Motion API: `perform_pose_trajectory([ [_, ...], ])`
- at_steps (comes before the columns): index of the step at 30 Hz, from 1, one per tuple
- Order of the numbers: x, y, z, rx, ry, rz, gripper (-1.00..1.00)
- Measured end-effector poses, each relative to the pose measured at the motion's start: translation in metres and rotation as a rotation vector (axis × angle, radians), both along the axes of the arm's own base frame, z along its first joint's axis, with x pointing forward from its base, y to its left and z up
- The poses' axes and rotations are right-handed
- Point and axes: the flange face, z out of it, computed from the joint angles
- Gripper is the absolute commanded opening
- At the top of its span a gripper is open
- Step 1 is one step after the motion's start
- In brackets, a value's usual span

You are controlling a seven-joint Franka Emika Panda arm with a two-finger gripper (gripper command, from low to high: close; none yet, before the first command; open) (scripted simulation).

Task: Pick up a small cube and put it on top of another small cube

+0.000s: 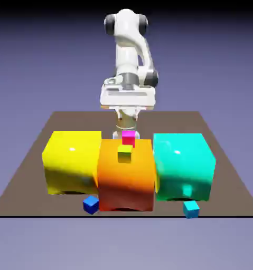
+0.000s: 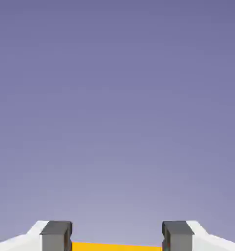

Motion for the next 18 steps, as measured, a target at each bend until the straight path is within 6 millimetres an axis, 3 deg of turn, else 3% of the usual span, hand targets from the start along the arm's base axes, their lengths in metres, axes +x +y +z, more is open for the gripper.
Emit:
perform_pose_trajectory([
  [9,0.075,0.067,-0.055,-0.086,0.306,0.071,0.00],
  [18,0.126,0.138,-0.127,-0.142,0.583,0.126,0.00],
])
